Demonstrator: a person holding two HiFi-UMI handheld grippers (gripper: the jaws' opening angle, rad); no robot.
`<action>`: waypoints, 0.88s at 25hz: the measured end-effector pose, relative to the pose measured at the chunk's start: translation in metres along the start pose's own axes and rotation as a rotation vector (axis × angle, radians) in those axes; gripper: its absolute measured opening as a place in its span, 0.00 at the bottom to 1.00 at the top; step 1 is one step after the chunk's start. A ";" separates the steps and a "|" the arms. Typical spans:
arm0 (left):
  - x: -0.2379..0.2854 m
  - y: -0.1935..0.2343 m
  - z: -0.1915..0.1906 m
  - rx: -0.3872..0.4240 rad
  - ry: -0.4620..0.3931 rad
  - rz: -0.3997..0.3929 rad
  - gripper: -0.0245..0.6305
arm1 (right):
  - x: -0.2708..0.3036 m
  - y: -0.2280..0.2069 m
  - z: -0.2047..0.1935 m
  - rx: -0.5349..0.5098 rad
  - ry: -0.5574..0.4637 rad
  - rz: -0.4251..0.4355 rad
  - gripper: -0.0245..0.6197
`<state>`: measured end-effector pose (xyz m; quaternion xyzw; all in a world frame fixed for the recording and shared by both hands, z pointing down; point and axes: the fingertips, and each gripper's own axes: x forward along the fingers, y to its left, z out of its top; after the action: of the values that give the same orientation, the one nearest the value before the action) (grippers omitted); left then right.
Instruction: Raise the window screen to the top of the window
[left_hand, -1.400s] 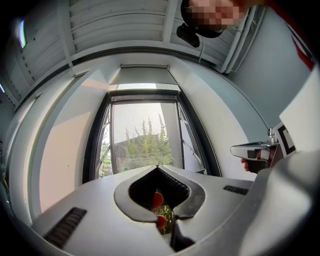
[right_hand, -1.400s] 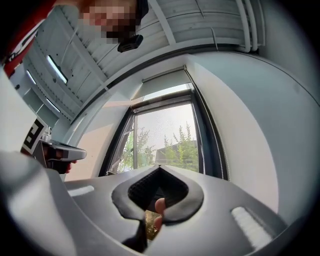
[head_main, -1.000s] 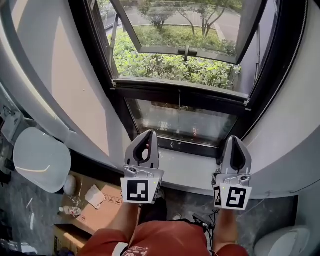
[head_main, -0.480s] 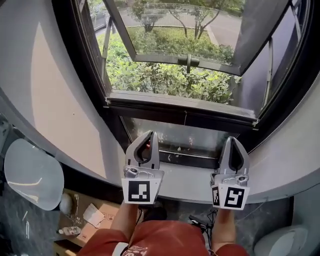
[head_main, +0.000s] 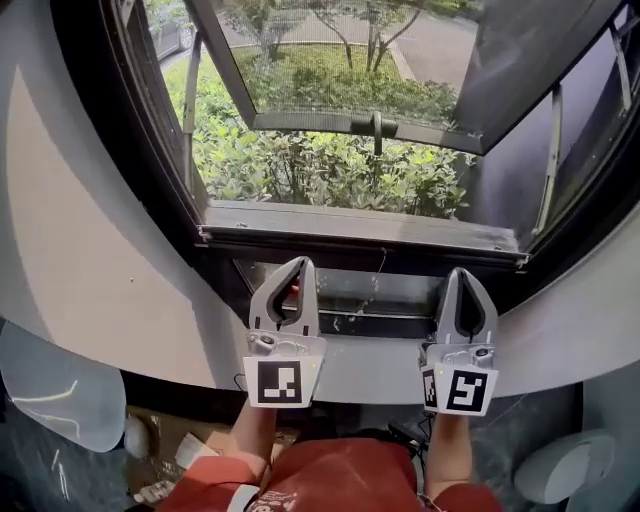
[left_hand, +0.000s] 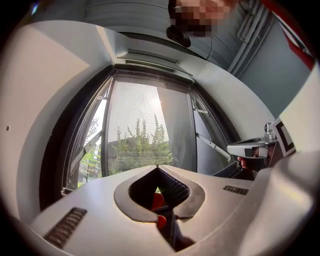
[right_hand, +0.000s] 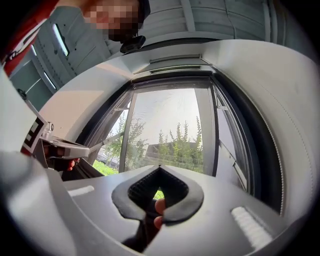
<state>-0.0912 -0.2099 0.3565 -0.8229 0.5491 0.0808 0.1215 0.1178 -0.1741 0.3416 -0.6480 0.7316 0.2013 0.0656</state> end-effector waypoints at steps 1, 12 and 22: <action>0.003 0.001 -0.001 -0.003 0.001 0.002 0.04 | 0.003 0.000 -0.002 -0.004 0.002 0.003 0.05; 0.030 -0.012 -0.009 0.017 0.021 0.036 0.04 | 0.021 -0.029 -0.019 0.024 -0.023 0.025 0.05; 0.043 -0.021 -0.024 0.138 0.051 -0.019 0.06 | 0.030 -0.022 -0.035 -0.044 -0.009 0.119 0.05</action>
<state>-0.0557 -0.2467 0.3704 -0.8195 0.5485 0.0205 0.1646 0.1407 -0.2167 0.3587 -0.6037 0.7640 0.2236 0.0427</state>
